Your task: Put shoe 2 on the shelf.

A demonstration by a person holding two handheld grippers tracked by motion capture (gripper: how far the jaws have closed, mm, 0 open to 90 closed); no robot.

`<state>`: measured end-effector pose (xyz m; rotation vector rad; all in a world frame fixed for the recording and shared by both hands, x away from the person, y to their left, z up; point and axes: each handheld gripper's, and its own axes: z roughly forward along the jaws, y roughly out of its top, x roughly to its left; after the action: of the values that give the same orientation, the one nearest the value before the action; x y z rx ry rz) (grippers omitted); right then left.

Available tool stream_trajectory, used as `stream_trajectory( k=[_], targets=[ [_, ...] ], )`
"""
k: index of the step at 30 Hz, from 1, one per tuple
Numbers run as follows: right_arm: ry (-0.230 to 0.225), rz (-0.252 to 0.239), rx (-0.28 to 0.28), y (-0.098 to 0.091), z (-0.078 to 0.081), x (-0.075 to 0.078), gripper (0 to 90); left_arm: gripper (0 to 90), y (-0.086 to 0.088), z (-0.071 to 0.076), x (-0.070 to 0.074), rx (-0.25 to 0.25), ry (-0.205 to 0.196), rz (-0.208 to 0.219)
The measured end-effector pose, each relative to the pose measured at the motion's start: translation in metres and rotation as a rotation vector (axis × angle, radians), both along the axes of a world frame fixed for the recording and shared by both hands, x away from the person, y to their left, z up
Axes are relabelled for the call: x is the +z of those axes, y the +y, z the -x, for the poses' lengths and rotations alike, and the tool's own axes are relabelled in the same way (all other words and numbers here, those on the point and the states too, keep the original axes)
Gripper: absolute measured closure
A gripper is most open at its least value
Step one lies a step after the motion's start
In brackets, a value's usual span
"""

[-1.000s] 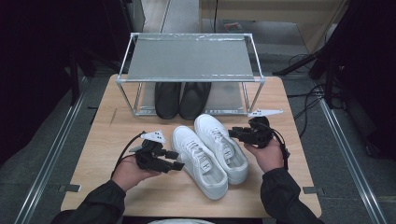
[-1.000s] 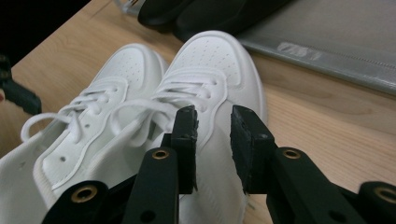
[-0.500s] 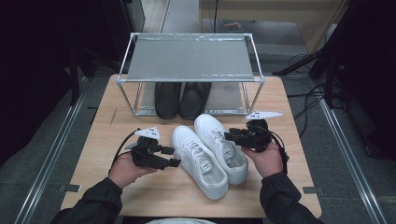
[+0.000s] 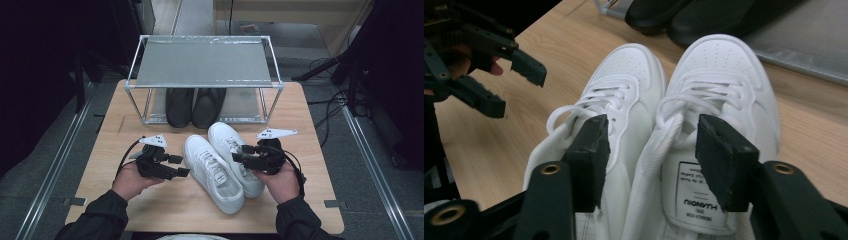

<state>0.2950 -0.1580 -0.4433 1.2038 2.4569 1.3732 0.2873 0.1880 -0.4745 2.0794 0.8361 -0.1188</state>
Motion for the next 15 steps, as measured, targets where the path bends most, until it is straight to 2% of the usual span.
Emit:
stream_trajectory(
  k=[4, 8, 15],
  targets=[
    [-0.008, -0.003, 0.010, 0.004, 0.006, -0.003, 41.2, 36.1, 0.002, -0.003, 0.001, 0.006, 0.001, 0.009],
    [-0.012, 0.007, -0.007, 0.007, 0.010, -0.005, 37.1, 36.1, 0.005, -0.005, 0.002, 0.015, 0.000, 0.007],
    [0.017, 0.031, 0.002, 0.012, 0.014, -0.014, 39.7, 36.4, 0.013, -0.013, 0.004, 0.041, -0.003, 0.009]
  ],
)
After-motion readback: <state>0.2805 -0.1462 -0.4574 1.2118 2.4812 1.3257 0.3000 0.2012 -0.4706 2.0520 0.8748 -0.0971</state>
